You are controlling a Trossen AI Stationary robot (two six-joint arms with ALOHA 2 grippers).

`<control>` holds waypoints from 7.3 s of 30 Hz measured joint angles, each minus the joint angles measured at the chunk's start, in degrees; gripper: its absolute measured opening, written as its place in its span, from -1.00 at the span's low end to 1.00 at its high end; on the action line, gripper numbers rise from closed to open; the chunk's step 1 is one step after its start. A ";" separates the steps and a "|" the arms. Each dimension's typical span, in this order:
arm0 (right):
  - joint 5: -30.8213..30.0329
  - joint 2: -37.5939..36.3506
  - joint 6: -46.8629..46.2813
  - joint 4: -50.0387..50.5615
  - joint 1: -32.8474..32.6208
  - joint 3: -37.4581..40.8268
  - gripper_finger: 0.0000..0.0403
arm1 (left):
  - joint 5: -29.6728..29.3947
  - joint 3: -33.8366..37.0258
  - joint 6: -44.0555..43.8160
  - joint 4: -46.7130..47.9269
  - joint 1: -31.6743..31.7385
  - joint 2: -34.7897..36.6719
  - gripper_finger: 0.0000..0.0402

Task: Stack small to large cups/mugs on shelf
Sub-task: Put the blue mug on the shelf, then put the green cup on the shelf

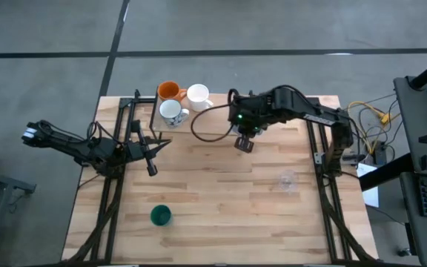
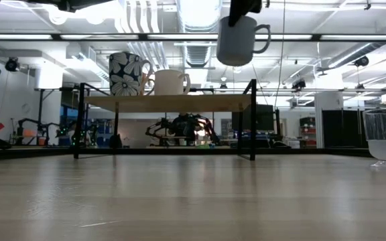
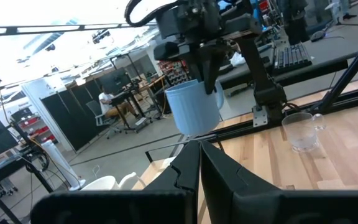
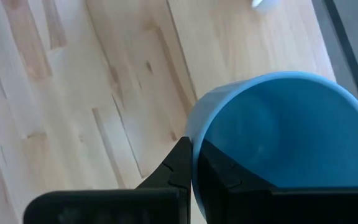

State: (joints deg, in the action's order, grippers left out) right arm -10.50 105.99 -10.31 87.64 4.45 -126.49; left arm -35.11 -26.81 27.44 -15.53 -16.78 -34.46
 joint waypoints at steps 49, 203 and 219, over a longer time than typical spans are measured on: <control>10.93 9.32 15.30 -4.53 10.60 -3.06 -0.96 | 0.04 0.02 0.02 0.20 -0.02 -0.02 -1.00; 4.66 -61.81 18.33 -92.27 -13.71 97.74 -0.69 | 21.71 -22.17 -59.43 28.14 -2.04 -24.71 -1.00; 5.09 -71.51 23.09 -102.88 -13.71 107.86 -0.69 | 51.20 -43.52 -98.09 67.79 -7.21 -45.89 -1.00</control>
State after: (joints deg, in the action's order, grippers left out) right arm -5.41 34.48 12.78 -15.24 -9.26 -18.63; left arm 16.09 -70.33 -70.65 52.27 -23.99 -80.35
